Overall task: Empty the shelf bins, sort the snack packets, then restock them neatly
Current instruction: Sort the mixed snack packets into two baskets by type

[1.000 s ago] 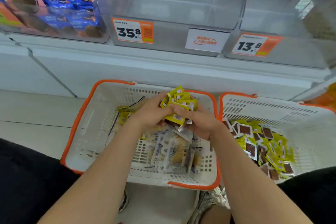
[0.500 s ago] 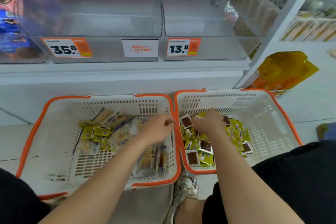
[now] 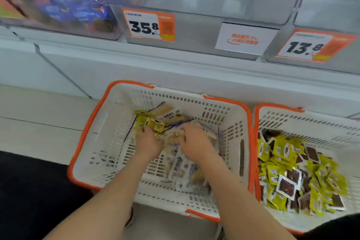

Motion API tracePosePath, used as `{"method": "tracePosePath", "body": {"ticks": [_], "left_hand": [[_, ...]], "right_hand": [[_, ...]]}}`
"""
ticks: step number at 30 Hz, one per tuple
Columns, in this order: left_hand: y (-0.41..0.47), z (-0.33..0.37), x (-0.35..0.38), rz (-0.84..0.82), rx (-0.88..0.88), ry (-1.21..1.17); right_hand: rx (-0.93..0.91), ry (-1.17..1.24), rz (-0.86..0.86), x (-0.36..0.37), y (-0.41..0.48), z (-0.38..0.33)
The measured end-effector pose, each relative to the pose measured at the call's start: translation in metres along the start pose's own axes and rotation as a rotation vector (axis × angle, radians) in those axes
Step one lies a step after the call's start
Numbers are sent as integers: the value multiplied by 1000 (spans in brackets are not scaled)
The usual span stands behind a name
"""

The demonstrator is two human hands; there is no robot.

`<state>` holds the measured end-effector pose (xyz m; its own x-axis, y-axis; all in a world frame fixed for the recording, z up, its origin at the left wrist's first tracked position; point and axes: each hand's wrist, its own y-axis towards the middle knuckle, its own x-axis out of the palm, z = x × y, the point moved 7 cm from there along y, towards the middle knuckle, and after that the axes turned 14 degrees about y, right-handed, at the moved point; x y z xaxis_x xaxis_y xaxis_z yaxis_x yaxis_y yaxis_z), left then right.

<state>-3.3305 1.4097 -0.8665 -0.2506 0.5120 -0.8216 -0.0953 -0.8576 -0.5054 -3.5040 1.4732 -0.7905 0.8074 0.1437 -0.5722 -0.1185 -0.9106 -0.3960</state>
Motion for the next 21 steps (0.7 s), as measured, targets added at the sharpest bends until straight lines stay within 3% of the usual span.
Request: {"method": "tracePosePath", "body": {"ticks": [4,8,10,13,17,21], "left_hand": [[29,-23,-16,135,27,104],[57,-18,-28,228,111,109],[73,-16,-24,221,167,177],[90,-22,-22,185,132,246],[101,-24,-13,155,138,298],[110,-20,5,85,225,495]], "right_hand": [[-90,-191,-6,28,45,-13],[-474,-458,99,51,74,-52],[-598,-578,48,66,83,-60],[-531,-803,-86,79,100,-47],[-424,-950,8,77,104,-28],[-362,-936,24,63,102,-17]]}}
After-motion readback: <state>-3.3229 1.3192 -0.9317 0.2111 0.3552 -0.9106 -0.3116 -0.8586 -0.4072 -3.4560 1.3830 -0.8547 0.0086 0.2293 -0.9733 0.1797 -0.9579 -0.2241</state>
